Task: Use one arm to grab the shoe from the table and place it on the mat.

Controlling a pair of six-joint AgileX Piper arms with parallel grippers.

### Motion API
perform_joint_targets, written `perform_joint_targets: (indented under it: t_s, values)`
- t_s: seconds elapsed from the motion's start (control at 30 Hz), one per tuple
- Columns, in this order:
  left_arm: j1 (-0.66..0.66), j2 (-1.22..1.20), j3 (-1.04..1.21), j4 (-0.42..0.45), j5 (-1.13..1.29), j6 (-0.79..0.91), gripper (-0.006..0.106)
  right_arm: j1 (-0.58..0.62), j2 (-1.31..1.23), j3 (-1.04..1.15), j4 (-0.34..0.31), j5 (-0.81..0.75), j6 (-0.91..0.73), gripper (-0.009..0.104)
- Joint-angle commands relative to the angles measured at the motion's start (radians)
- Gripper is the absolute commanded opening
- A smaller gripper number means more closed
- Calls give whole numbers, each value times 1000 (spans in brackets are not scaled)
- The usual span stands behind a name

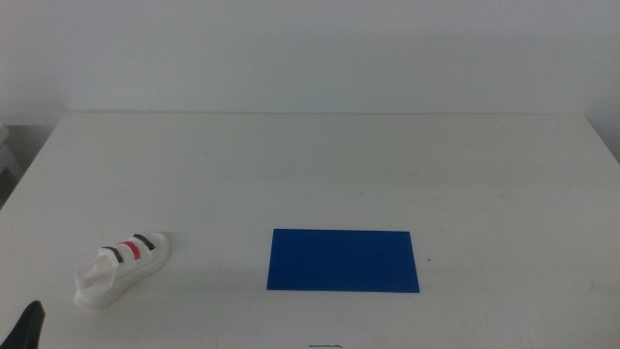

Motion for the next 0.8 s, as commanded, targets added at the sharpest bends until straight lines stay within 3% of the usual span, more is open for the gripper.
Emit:
perform_joint_targets:
  t_s: [0.0, 0.1, 0.23, 0.47, 0.77]
  values:
    - [-4, -22, -4, -7, -78, -4, 91, 2, -19, -19, -8, -56, -12, 94]
    - [-4, -22, -4, -7, -64, -4, 91, 2, -19, -19, -8, -56, -12, 94]
    - [-4, 166, -214, -7, 59, 50, 91, 2, -19, -19, -8, -56, -12, 94]
    - [-4, 495, -629, -8, 531, 138, 91, 2, -19, -19, -8, -56, -12, 94]
    - [-4, 810, -938, -8, 944, 136, 91, 2, -19, -19, -8, -56, -12, 94]
